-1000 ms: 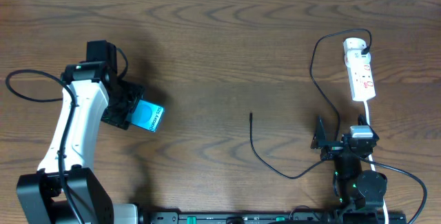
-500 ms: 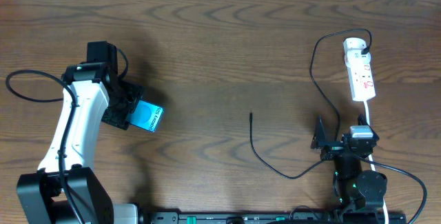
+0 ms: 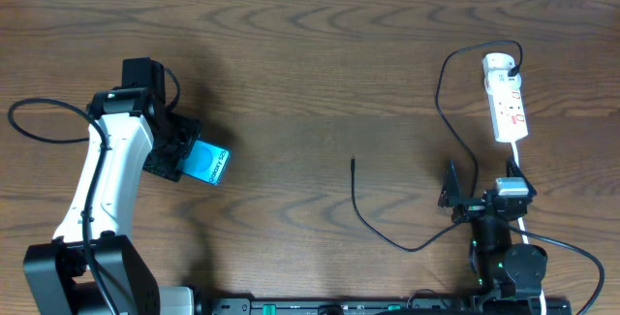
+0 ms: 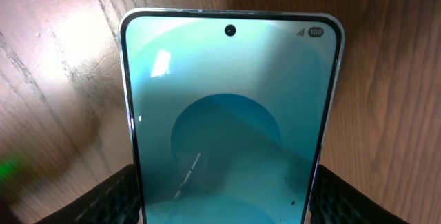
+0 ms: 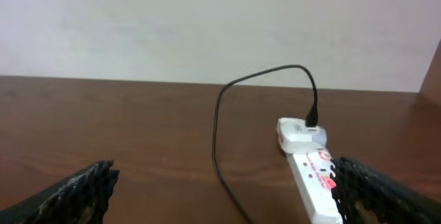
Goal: Plug charger to phone and switch on socket
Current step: 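Move the right gripper toward the phone held by the left gripper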
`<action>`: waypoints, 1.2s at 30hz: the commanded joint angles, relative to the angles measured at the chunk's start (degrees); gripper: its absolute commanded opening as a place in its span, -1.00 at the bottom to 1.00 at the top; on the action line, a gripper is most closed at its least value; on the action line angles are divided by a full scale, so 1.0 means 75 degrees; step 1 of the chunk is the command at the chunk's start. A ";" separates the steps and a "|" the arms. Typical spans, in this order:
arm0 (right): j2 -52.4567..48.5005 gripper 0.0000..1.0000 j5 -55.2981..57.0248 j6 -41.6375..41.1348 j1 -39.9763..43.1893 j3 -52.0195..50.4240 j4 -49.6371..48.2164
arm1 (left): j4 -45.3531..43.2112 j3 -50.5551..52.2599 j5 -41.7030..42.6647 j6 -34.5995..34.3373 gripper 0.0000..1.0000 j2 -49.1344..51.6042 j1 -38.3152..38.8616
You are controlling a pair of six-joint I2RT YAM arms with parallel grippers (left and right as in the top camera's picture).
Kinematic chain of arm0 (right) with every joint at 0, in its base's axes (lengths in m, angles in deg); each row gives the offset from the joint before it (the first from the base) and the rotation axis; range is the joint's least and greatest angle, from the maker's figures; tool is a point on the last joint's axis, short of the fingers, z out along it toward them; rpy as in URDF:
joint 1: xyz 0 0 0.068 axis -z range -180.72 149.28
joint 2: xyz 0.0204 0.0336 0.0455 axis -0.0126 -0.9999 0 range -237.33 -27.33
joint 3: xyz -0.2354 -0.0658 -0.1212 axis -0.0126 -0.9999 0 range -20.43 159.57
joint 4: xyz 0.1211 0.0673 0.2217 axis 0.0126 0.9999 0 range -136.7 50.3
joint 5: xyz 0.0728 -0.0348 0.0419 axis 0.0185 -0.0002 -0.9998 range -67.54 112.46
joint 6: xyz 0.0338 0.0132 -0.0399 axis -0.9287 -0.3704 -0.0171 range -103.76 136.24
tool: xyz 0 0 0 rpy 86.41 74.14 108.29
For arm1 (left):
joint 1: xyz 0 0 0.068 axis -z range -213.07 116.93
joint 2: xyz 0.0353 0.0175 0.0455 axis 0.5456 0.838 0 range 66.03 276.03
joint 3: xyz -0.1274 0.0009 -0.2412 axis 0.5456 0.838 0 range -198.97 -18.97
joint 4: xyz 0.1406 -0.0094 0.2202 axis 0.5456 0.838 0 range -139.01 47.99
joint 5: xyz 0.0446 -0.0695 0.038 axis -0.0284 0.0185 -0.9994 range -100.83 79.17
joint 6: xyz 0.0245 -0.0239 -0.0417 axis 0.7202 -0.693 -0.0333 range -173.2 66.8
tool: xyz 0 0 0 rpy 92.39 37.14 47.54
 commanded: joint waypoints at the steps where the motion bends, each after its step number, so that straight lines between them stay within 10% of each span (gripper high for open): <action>1: -0.0146 0.99 -0.0134 -0.0143 0.0041 0.0493 0.0475 | -0.0085 0.0009 -0.0076 0.0099 -0.86 0.0047 -0.0029; 12: -0.5552 0.98 -0.1722 -0.0251 0.0047 0.4989 0.2495 | -0.0213 0.0009 -0.0038 0.0099 -0.86 0.0047 -0.0029; 18: -1.0334 0.98 -0.5435 -0.0399 0.0038 0.9090 0.4785 | -0.0213 0.0009 -0.0038 0.0096 -0.86 0.0047 -0.0029; 23: -1.2665 0.99 -0.8524 -0.1536 0.0000 1.0095 0.3669 | -0.0216 0.0009 -0.0038 0.0093 -0.86 0.0047 -0.0029; 28: -1.4274 0.99 -0.8798 -0.4214 -0.0221 1.0092 0.1743 | -0.0216 0.0009 -0.0038 -0.0020 -0.86 0.0047 -0.0029; 36: -1.5574 0.99 -0.8912 -0.4555 -0.1192 1.0092 0.1408 | -0.0216 0.0009 -0.0041 -0.1110 -0.86 0.0047 0.0003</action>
